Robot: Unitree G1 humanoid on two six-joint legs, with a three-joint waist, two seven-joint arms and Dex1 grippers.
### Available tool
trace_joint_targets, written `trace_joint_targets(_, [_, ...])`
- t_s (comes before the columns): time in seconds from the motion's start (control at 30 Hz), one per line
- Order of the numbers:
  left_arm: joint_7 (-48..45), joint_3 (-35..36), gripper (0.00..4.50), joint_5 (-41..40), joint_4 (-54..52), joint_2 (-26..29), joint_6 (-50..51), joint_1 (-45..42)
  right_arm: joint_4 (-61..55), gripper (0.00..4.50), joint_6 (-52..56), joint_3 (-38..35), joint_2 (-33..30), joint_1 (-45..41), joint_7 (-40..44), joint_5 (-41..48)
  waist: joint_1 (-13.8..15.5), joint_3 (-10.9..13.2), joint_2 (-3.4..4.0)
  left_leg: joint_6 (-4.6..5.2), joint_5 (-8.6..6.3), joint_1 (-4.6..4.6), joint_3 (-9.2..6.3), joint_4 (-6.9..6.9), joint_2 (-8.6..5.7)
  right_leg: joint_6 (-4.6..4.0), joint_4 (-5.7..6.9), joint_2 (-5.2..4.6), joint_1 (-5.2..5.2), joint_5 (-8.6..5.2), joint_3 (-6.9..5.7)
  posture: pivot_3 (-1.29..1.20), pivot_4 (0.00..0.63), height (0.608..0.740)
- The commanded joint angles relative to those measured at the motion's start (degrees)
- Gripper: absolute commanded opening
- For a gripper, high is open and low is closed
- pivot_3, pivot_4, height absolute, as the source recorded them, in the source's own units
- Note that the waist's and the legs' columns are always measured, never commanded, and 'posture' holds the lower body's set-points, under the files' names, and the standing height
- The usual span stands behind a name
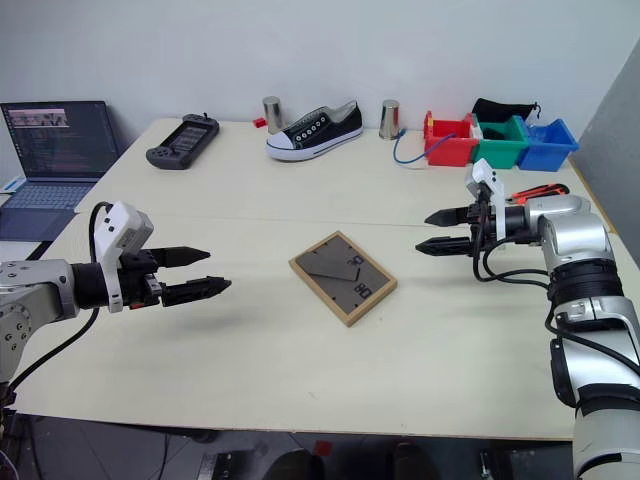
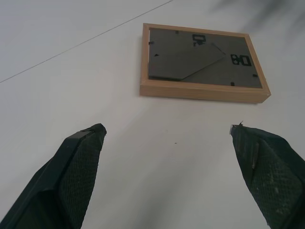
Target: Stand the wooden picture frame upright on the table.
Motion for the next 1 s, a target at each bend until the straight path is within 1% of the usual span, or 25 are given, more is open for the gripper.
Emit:
trace_joint_targets(0.03, [0.5,0.7,4.5,-0.7,-1.4,0.1,1.1,-0.9,0.6,4.45,-3.0,-0.1,0.1,-1.7,0.8,-1.3,0.0,0.0,0.0,0.0,0.0,0.0,0.0,0.0,0.0,0.0,0.0,0.0,0.0,0.0,0.0,0.0,0.15,0.74])
trace_joint_targets(0.43, [0.2,1.0,4.5,-0.5,-2.3,0.4,0.7,-0.2,3.3,4.45,-5.2,-0.3,1.1,-3.1,0.9,-2.8,0.0,0.0,0.0,0.0,0.0,0.0,-0.01,0.0,0.0,0.0,0.01,0.0,0.0,0.0,-0.01,0.0,0.15,0.74])
trace_joint_targets(0.53, [0.7,1.1,4.5,-1.2,-2.3,-0.5,1.5,-0.6,3.4,4.45,-5.0,-0.3,1.3,-3.0,1.4,-2.7,0.0,0.0,0.0,0.0,0.0,0.0,0.0,0.0,0.0,0.0,0.01,0.0,0.0,0.0,0.0,0.0,0.15,0.74])
trace_joint_targets(0.57, [0.9,1.2,4.31,-1.4,-2.4,-0.8,1.5,-0.7,3.3,4.49,-4.9,-0.3,1.4,-2.9,1.5,-2.7,0.0,0.0,0.0,0.0,0.0,0.0,0.0,0.0,0.0,0.0,0.01,0.0,0.0,0.0,0.0,0.0,0.15,0.74])
trace_joint_targets(0.6, [0.7,1.2,4.11,-1.8,-2.6,-1.1,1.5,-0.7,3.2,4.16,-5.2,-0.2,1.6,-2.7,1.5,-2.7,0.0,0.0,0.0,0.0,0.0,0.0,0.0,0.0,0.0,0.0,0.02,0.0,0.0,0.0,0.0,0.0,0.15,0.74])
trace_joint_targets(0.67, [-0.9,0.9,3.92,-2.0,-3.8,-1.0,0.4,0.5,2.3,4.03,-5.7,0.4,1.8,-1.8,2.3,-2.9,0.0,0.0,0.0,0.0,0.0,0.0,0.0,0.0,0.0,0.0,0.02,0.0,0.0,0.0,0.0,0.0,0.15,0.74])
trace_joint_targets(0.7, [-1.1,0.6,3.61,-1.3,-4.1,-1.0,-0.4,1.1,2.1,3.69,-7.0,0.6,2.1,-1.3,1.9,-3.3,0.0,0.0,0.0,0.0,0.0,0.0,0.0,0.01,0.0,0.0,0.02,0.0,0.0,0.0,-0.01,0.0,0.15,0.74])
trace_joint_targets(0.77, [-0.6,0.3,3.28,-0.7,-4.5,-1.6,-1.0,1.9,1.5,3.28,-8.2,1.2,2.7,-0.4,1.6,-3.9,0.0,0.0,0.0,0.0,0.0,0.0,0.0,0.0,0.0,0.0,0.03,0.0,0.0,0.0,0.0,0.0,0.15,0.74])
trace_joint_targets(0.83, [0.7,-0.2,2.7,-0.4,-5.1,-2.7,-1.1,2.2,1.4,2.67,-9.4,1.9,3.2,0.4,1.9,-4.7,0.0,0.0,0.0,0.0,0.0,0.01,-0.01,0.0,0.0,0.0,0.03,0.0,0.0,0.0,-0.01,0.0,0.15,0.74])
trace_joint_targets(0.87, [1.2,-0.4,2.51,-0.3,-5.4,-3.1,-1.0,2.3,1.5,2.44,-9.9,2.2,3.3,0.7,2.1,-4.9,0.0,0.0,0.0,0.0,0.0,0.01,0.0,0.01,0.0,0.0,0.04,0.0,0.0,0.0,0.0,0.0,0.15,0.74])
trace_joint_targets(0.9, [2.5,-1.5,2.26,0.7,-6.0,-3.9,-1.3,2.7,2.2,2.16,-11.4,2.7,3.9,0.9,0.9,-6.0,0.0,0.0,0.0,0.0,0.0,0.0,0.0,0.02,0.0,0.0,0.04,0.0,0.0,0.0,0.0,0.0,0.15,0.74])
trace_joint_targets(0.93, [3.6,-2.8,2.1,2.0,-6.6,-4.6,-1.9,3.1,3.0,1.99,-13.3,3.4,4.4,1.1,-0.2,-7.1,0.0,0.0,0.0,0.0,0.0,0.0,0.0,0.02,0.0,0.0,0.04,0.0,0.0,0.0,0.0,0.0,0.15,0.74])
trace_joint_targets(0.97, [4.0,-4.0,1.79,2.7,-7.4,-5.3,-2.5,3.8,4.3,1.67,-16.8,4.8,4.9,1.4,-2.4,-9.5,0.0,0.0,0.0,0.0,0.0,0.0,0.0,0.02,-0.01,0.0,0.05,-0.02,0.0,0.0,0.01,0.0,0.15,0.74])
trace_joint_targets(1.0, [4.7,-5.0,1.61,3.5,-7.9,-6.0,-3.0,4.1,5.7,1.43,-19.8,6.0,5.3,1.6,-4.4,-11.8,0.0,0.0,0.0,0.0,0.0,0.01,0.0,0.02,-0.01,0.0,0.04,-0.02,0.0,0.0,0.01,0.0,0.15,0.74])
